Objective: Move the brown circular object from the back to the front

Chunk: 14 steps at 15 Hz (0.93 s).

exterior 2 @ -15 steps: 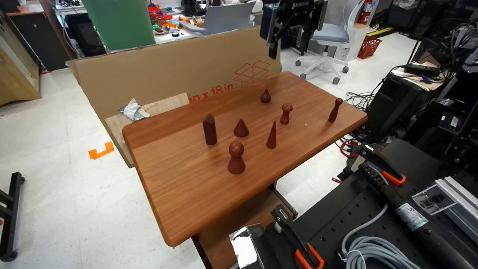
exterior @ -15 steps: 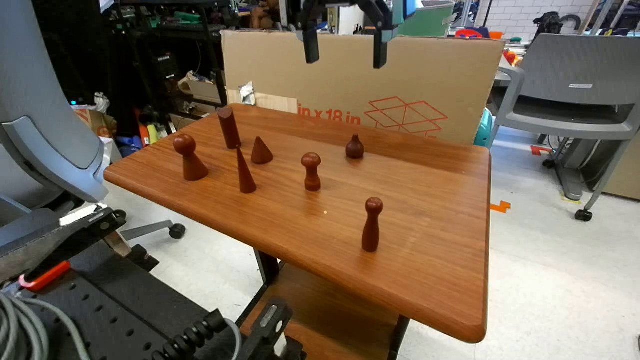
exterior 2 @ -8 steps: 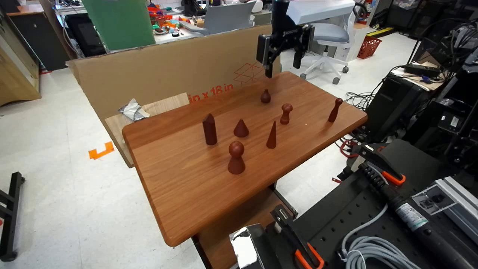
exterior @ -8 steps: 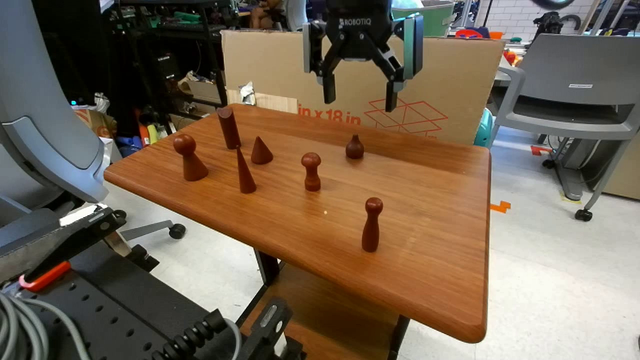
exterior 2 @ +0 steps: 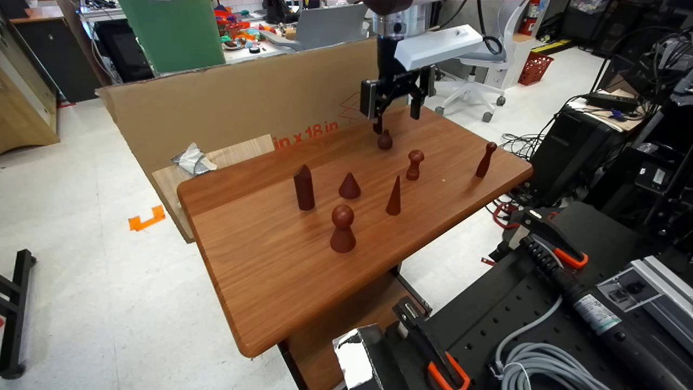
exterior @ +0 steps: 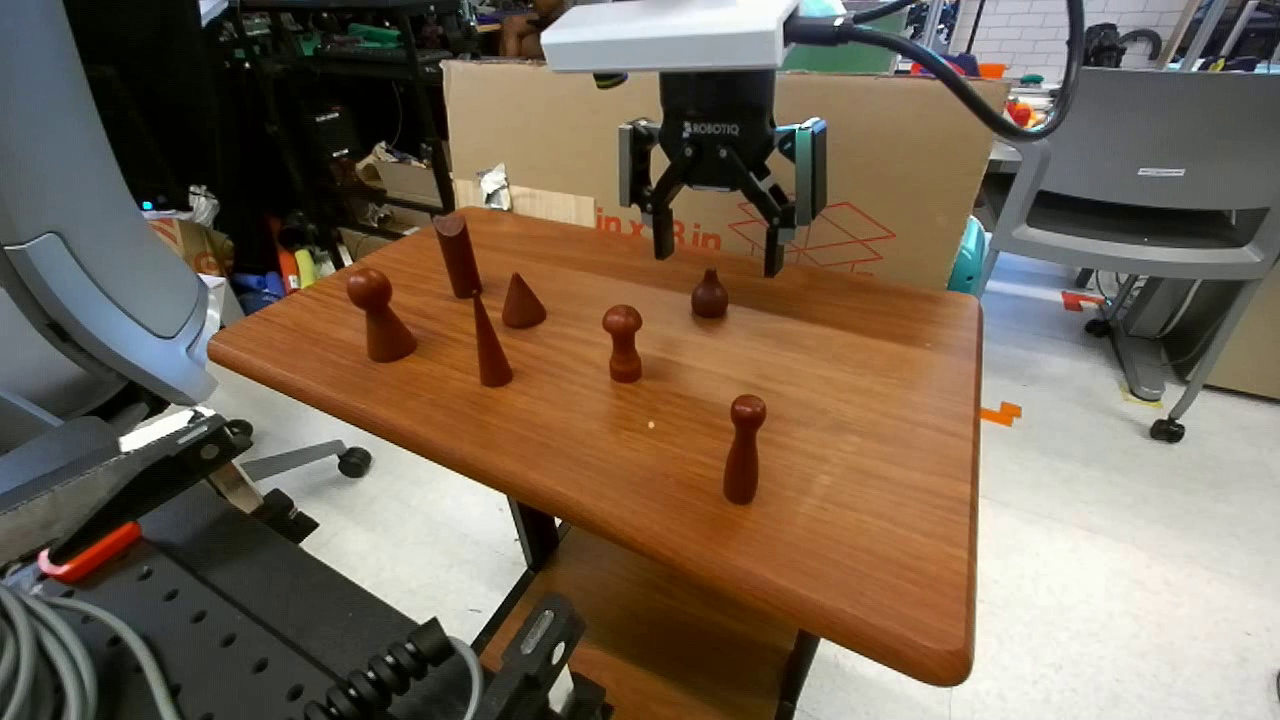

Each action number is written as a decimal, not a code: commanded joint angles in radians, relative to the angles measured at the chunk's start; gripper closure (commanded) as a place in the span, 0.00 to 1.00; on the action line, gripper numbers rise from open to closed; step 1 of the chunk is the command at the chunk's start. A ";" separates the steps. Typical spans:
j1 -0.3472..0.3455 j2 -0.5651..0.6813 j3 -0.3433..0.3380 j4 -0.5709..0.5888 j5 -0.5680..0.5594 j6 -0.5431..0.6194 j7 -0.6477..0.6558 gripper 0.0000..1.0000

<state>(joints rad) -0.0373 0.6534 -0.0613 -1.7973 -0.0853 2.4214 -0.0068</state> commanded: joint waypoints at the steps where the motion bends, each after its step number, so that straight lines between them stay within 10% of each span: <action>1: 0.019 0.071 -0.002 0.099 -0.024 -0.058 -0.006 0.00; 3: 0.028 0.096 -0.005 0.127 -0.030 -0.073 -0.004 0.00; 4: 0.030 0.107 -0.004 0.140 -0.031 -0.088 -0.008 0.25; 14: 0.011 0.087 0.004 0.196 -0.032 -0.197 -0.081 0.95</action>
<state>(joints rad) -0.0109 0.7688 -0.0628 -1.6189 -0.0987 2.2810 -0.0395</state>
